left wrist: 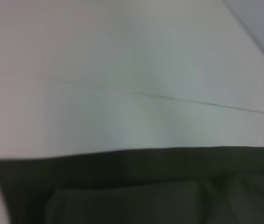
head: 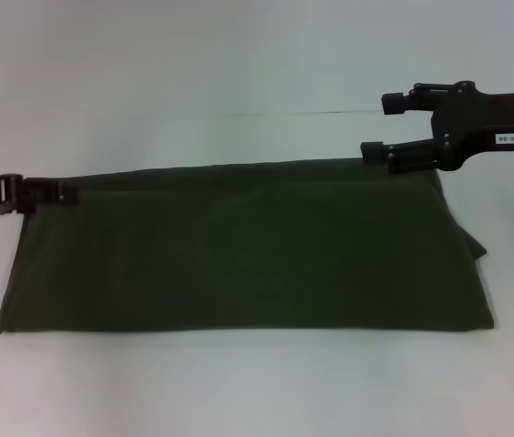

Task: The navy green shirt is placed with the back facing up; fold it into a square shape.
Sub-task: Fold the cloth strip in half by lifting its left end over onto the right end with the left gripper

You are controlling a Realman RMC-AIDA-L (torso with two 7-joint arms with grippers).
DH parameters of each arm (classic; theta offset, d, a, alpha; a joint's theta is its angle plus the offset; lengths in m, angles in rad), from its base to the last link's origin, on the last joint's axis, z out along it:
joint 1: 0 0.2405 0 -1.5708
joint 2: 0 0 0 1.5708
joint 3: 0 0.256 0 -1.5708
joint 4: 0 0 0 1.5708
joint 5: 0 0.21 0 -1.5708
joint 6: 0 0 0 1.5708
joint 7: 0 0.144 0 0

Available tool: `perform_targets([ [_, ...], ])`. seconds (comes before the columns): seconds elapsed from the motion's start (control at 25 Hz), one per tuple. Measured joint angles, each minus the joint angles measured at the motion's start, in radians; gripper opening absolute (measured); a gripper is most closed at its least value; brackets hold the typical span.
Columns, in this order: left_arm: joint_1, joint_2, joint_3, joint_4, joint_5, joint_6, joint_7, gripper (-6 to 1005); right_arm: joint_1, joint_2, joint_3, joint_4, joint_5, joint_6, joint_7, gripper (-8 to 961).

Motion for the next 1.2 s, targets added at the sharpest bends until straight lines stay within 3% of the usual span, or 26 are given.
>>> perform_targets([
  [0.4, -0.015, 0.011, -0.026, -0.130, 0.059, -0.101, -0.132, 875, 0.035, 0.004, 0.000, -0.001, -0.067, 0.005, -0.003, 915],
  [0.8, -0.024, 0.014, -0.020, -0.150, 0.125, -0.149, -0.138, 874, 0.064, 0.011, -0.007, -0.012, -0.166, -0.113, -0.022, 915],
  [1.2, -0.036, 0.012, 0.001, -0.200, 0.141, -0.245, -0.147, 876, 0.066, 0.006, -0.012, -0.014, -0.168, -0.114, -0.036, 915],
])
